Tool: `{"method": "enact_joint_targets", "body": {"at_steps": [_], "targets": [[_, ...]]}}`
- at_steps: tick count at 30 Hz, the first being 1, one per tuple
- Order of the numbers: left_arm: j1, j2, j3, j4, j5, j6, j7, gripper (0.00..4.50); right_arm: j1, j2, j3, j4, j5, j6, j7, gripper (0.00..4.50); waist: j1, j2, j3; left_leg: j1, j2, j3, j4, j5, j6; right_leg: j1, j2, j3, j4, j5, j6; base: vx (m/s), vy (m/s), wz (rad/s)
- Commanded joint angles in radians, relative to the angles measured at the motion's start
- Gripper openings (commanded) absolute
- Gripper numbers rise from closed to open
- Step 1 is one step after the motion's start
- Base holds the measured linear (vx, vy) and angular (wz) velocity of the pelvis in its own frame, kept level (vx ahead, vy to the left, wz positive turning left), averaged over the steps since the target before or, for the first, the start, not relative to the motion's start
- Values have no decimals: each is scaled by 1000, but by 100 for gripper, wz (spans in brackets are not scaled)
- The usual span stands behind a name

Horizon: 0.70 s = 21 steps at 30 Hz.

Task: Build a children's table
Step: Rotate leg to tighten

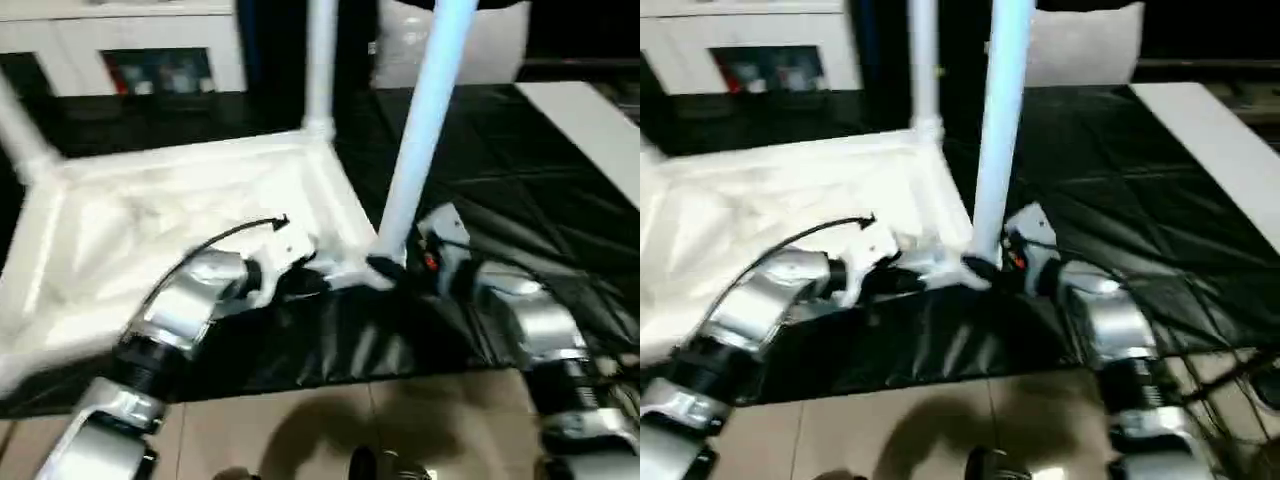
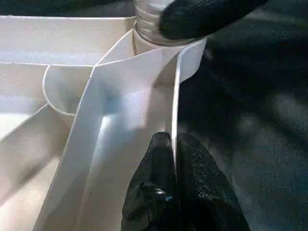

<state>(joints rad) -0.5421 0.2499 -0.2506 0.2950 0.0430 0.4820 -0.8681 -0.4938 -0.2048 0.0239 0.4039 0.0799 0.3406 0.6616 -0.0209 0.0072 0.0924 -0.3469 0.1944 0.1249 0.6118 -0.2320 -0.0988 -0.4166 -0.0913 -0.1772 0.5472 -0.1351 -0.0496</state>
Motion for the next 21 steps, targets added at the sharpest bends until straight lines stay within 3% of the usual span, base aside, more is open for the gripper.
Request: {"method": "enact_joint_targets", "body": {"at_steps": [1,2,5,7,9,13,16,21], "targets": [[-14,-89,27,-49,-5,57,154,0,-20,113,79,-16,16,66,-55,272,-6,-2,-57,-16,24,0,-78,-184,66,76,-60,39,-91,-526,-28,0,0,0],[-13,-110,37,-60,-1,77,187,0,-29,132,72,-4,2,72,-105,272,-7,-2,-59,-19,22,-2,-78,-177,69,80,-61,39,-90,-517,-29,0,0,0],[-5,-147,40,-90,10,108,231,0,-37,151,76,24,-26,48,-168,272,-8,-5,-62,-17,20,5,-77,-132,97,74,-64,53,-83,-451,-66,0,0,0],[-1,-148,27,-99,20,121,240,0,-30,164,60,22,-17,32,-171,342,-5,-6,-67,-19,23,6,-76,-98,118,76,-66,60,-72,-399,-96,0,0,0],[-3,-130,13,-91,33,110,238,0,-20,163,49,10,-2,28,-159,344,-2,-6,-70,-18,23,9,-74,-76,136,74,-65,64,-66,-363,-113,0,0,0],[5,-105,11,-102,38,113,224,0,4,140,51,-33,-6,23,-129,392,10,2,-75,-18,21,11,-71,-13,159,77,-64,66,-58,-316,-131,0,0,0],[13,-89,4,-112,39,108,207,0,18,115,52,-54,0,13,-112,413,10,1,-79,-23,24,9,-69,22,172,80,-61,67,-50,-269,-141,0,0,0],[23,-24,-24,-95,37,43,125,0,60,14,54,-105,21,-41,21,445,9,-1,-78,-22,25,10,-70,-22,175,81,-61,65,-56,-313,-131,0,0,0]]}}
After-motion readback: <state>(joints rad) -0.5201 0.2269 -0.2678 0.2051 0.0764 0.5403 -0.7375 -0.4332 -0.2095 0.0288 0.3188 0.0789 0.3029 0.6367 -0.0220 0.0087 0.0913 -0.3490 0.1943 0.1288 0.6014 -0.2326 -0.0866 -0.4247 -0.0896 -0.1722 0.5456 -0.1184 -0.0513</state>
